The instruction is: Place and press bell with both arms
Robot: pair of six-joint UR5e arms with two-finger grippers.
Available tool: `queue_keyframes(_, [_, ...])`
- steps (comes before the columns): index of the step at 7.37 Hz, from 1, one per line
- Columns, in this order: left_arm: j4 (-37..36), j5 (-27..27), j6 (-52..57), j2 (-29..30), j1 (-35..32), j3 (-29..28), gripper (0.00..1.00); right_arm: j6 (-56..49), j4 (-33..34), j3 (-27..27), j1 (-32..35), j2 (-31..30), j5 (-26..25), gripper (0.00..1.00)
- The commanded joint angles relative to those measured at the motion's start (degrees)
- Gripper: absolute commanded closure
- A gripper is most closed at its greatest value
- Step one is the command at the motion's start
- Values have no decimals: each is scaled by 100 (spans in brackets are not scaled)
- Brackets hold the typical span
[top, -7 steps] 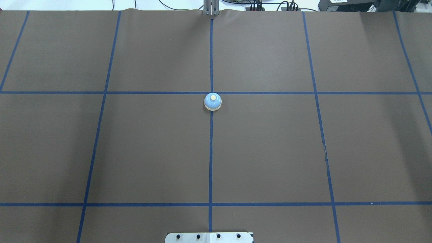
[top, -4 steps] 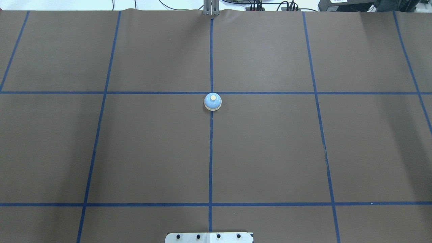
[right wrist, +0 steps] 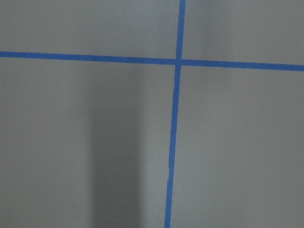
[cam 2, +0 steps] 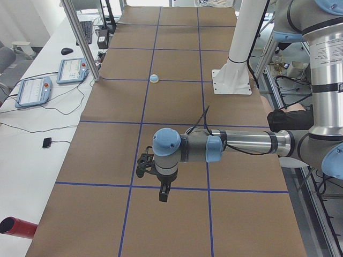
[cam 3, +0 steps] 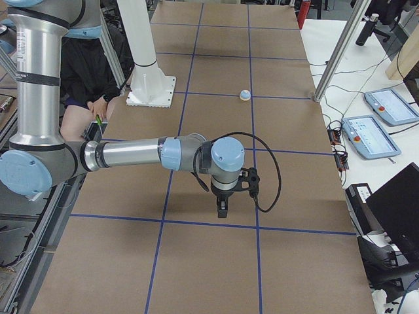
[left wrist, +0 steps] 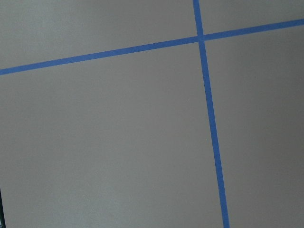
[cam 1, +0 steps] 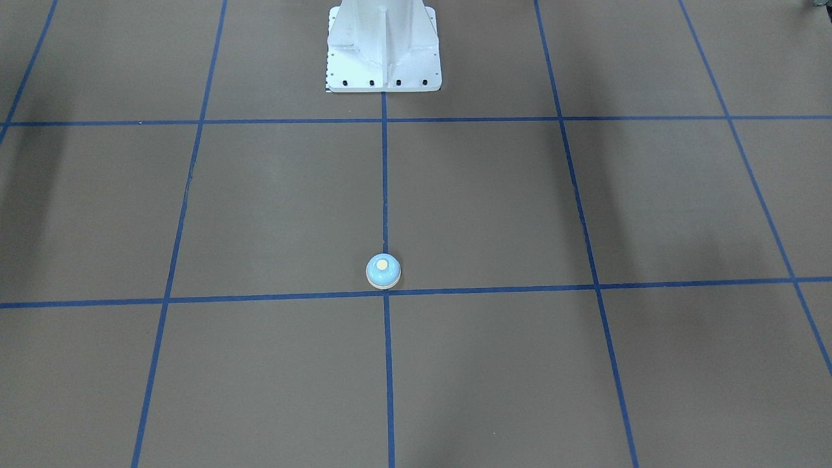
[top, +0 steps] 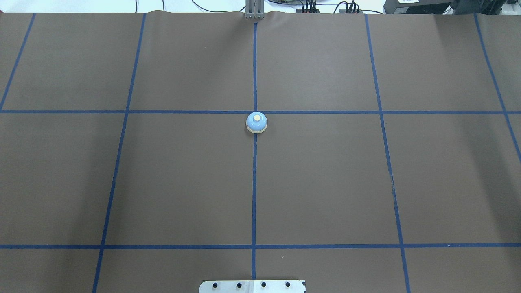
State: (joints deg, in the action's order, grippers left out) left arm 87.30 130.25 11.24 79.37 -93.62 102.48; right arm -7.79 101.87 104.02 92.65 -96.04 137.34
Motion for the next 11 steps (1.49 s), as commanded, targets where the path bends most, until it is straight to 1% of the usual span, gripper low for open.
queue_keyframes(1, [-2, 0, -25, 26, 2, 17, 0, 14, 0, -31, -28, 7, -14, 0])
queue_keyframes(4, [-2, 0, -131, 35, 2, 35, 0, 93, 0, -92, -54, 59, -49, 0])
queue_keyframes(6, [-2, 0, -131, 35, 2, 44, 0, 93, -96, -285, -54, 138, -58, 0])
queue_keyframes(11, [-2, 0, -131, 44, 2, 35, 0, 146, -159, -286, -54, 138, -41, 0])
